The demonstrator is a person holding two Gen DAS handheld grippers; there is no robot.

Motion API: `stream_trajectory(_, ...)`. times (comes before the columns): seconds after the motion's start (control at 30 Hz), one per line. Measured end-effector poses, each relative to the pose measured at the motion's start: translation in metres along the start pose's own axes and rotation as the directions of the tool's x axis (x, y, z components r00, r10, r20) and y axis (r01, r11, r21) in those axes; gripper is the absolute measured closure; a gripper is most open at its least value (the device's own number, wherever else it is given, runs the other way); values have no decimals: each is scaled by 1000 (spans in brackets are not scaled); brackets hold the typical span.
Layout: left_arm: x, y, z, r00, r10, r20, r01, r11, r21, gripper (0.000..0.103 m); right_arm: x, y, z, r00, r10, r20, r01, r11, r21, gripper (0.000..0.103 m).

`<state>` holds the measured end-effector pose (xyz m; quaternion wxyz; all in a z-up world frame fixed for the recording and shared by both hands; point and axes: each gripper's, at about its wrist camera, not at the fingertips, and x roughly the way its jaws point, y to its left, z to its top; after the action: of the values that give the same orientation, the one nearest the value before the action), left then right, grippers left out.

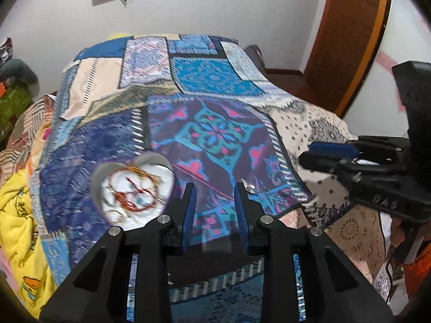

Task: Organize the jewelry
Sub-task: 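Move both grippers back over the silver charm and small silver ring, then grasp the jeweled silver charm with the left gripper while the right grasps a small silver ring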

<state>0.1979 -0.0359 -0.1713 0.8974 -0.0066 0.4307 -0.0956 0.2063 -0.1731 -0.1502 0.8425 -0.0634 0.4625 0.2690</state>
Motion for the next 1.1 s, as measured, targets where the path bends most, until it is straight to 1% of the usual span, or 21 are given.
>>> stream_trajectory(0.17,16,-7,-12,998,-18,-54,18,1000,7,75,28,-1,-12,996,7,-84,-8,1000,-10,81)
stream_trajectory(0.33,28,-8,-20,996,-18,-93,21,1000,21,75,46,-1,-15,992,22,-127,-24,1000,-12,81)
stream_trajectory(0.5,36,-7,-25,993,-20,-112,23,999,22,75,49,2,-12,993,23,-113,-26,999,-28,81)
stream_trajectory(0.67,41,-5,-24,993,-23,-120,25,1000,15,75,51,10,-15,996,-3,-91,-4,997,-77,81)
stream_trajectory(0.73,43,-5,-24,992,-24,-122,25,1000,12,75,51,11,-15,996,-3,-87,-4,997,-81,84)
stream_trajectory(0.77,45,-5,-24,992,-25,-124,27,1000,11,75,51,12,-14,996,-4,-86,-3,996,-84,91)
stream_trajectory(0.8,46,-5,-23,992,-26,-126,28,1000,11,75,51,13,-14,996,-5,-84,-2,996,-85,93)
stream_trajectory(0.97,50,-11,-21,991,-30,-132,34,999,29,75,51,10,-13,997,14,-75,-19,997,-71,93)
stream_trajectory(1.07,53,-15,-19,990,-34,-137,39,999,36,66,46,4,-12,998,26,-61,-29,999,-41,93)
stream_trajectory(1.1,54,-15,-18,990,-39,-139,44,998,36,66,44,2,-11,998,27,-53,-28,999,-33,93)
